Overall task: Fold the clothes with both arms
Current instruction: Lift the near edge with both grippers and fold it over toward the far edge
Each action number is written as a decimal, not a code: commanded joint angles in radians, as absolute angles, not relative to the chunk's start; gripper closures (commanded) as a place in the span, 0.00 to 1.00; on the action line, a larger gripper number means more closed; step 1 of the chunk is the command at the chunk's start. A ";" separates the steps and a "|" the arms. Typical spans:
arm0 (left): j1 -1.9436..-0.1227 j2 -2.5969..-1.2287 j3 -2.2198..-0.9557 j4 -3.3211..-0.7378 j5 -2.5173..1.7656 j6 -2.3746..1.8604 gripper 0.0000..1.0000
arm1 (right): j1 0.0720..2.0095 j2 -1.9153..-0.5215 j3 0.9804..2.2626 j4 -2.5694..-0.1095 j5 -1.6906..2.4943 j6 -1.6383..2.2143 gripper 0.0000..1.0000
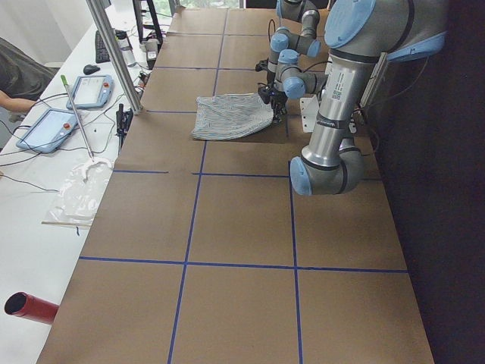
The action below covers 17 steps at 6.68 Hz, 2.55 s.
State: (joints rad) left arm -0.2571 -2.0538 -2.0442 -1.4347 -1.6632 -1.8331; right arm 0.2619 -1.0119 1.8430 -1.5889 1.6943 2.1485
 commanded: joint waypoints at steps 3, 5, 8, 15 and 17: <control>-0.314 -2.063 -2.042 -1.439 -1.657 -1.815 1.00 | 0.359 -0.977 1.844 -1.557 1.689 2.103 1.00; -0.395 -2.074 -2.036 -1.453 -1.663 -1.753 1.00 | 0.408 -0.968 1.801 -1.513 1.689 2.073 1.00; -0.460 -2.106 -1.904 -1.593 -1.664 -1.753 1.00 | 0.480 -0.878 1.705 -1.468 1.690 2.060 1.00; -0.750 -2.279 -1.415 -1.900 -1.667 -1.617 0.01 | 0.695 -0.625 1.121 -1.170 1.778 1.960 0.00; -0.779 -2.278 -1.422 -1.904 -1.674 -1.572 0.00 | 0.764 -0.629 1.112 -1.169 1.827 1.844 0.00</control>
State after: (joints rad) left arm -0.7629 -2.2765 -1.4269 -1.8941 -1.6697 -1.5981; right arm 0.7255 -0.6329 1.1315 -1.1796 1.7971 1.8950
